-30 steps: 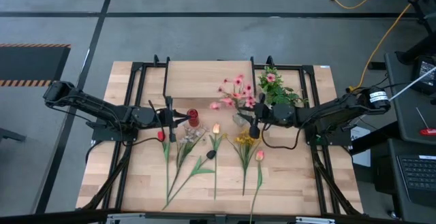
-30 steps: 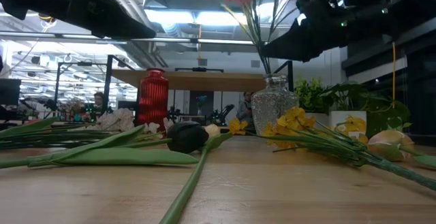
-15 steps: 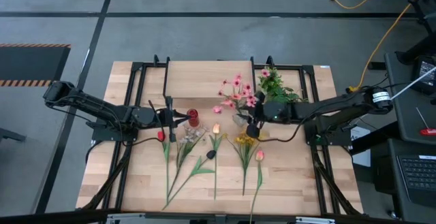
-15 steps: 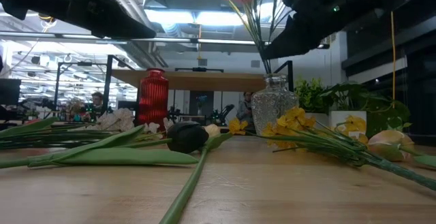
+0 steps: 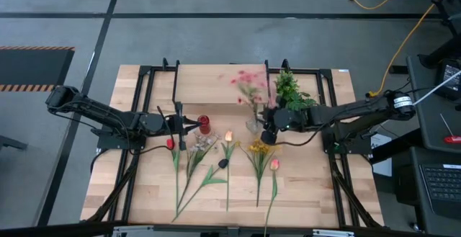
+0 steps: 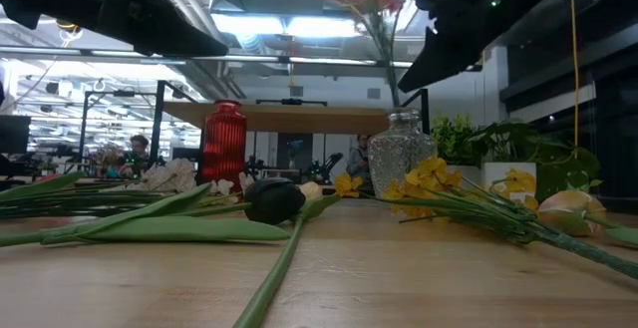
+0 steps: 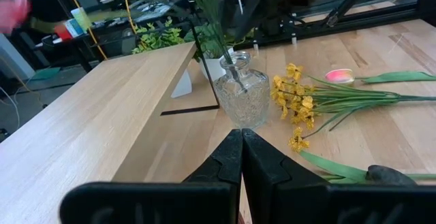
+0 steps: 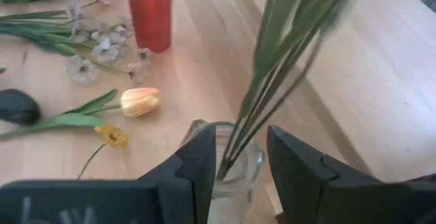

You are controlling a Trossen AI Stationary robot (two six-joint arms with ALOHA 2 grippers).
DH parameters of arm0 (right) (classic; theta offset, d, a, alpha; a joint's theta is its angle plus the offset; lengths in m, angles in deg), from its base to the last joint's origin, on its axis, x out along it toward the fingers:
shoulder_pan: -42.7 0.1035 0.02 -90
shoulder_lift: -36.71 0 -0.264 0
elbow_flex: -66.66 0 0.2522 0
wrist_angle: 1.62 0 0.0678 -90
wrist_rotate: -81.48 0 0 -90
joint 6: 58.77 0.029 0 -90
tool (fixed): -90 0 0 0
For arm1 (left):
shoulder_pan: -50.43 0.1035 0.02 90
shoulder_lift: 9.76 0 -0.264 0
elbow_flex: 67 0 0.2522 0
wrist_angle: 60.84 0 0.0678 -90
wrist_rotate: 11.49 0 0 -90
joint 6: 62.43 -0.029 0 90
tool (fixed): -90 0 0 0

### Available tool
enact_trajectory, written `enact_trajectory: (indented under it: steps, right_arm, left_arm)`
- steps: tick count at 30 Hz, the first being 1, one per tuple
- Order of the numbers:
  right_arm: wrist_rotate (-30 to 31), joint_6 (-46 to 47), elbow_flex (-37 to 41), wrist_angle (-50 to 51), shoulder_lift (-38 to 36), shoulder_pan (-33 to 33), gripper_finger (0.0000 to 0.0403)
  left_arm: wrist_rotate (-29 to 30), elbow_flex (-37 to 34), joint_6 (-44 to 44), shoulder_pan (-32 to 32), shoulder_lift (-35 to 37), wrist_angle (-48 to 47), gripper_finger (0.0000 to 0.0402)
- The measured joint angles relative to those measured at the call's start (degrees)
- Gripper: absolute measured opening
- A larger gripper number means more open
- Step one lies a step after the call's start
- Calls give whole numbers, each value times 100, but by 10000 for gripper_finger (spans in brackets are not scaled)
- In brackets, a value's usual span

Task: Pick and place flowers into a vace then onto a shelf
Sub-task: Put the yellow flowers into the transparent flower vase

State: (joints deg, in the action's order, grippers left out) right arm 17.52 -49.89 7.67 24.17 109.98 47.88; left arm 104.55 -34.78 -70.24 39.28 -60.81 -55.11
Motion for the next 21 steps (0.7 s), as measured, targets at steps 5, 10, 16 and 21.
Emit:
enact_trajectory:
  steps: [5,10,16,21]
  right_arm:
    - [-3,0,0,21,-22,223,133]
    - [-8,213,0,177,-273,433,133]
    - [-9,786,0,561,-627,745,133]
    - [-33,1169,0,784,-672,1121,133]
  left_arm:
    - [-3,0,3,1,0,2,4]
    - [-7,0,11,2,0,0,4]
    - [-11,0,11,-1,0,-1,4]
    - [-11,0,11,0,0,2,4]
